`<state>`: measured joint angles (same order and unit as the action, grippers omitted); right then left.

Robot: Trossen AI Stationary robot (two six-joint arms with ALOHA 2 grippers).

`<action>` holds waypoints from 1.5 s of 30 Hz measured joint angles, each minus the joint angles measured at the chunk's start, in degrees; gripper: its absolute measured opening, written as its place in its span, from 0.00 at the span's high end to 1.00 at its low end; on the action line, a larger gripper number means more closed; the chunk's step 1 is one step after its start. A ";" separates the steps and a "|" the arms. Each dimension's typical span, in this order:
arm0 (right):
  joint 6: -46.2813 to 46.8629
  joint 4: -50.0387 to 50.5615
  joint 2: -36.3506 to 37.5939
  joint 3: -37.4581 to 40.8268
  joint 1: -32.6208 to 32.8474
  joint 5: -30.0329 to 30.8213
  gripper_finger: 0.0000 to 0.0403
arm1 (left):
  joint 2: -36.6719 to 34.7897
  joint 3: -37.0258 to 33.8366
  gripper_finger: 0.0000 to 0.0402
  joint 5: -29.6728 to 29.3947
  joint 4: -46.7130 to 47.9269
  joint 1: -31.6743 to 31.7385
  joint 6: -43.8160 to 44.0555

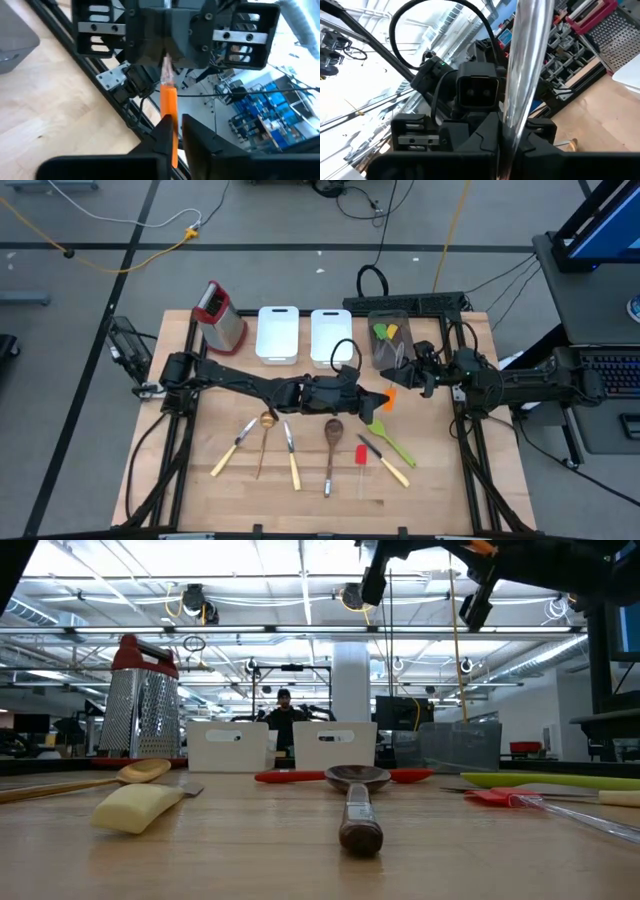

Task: Pick & Place Kitchen Items
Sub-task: Put the orange silicone spatula into the black bin

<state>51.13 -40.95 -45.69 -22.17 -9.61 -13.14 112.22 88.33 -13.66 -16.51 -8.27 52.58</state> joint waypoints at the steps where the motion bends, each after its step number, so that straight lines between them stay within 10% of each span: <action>1: 0.00 0.05 0.00 0.00 0.00 0.26 1.00 | -0.08 0.00 0.86 0.18 0.11 0.00 -0.59; 14: -3.27 4.57 0.18 0.02 -0.13 6.00 1.00 | -0.96 0.02 0.54 7.88 10.37 0.63 -11.92; 31: -22.19 26.11 -0.49 -8.97 -16.51 16.48 1.00 | -1.88 0.04 0.52 9.10 22.82 1.09 -10.86; 45: -33.82 34.35 -20.32 -20.77 -32.59 16.02 1.00 | -1.88 0.04 0.52 8.73 22.25 -0.07 -7.95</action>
<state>17.31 -6.60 -66.01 -42.94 -42.19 2.88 110.34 88.38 -4.93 5.74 -8.35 44.63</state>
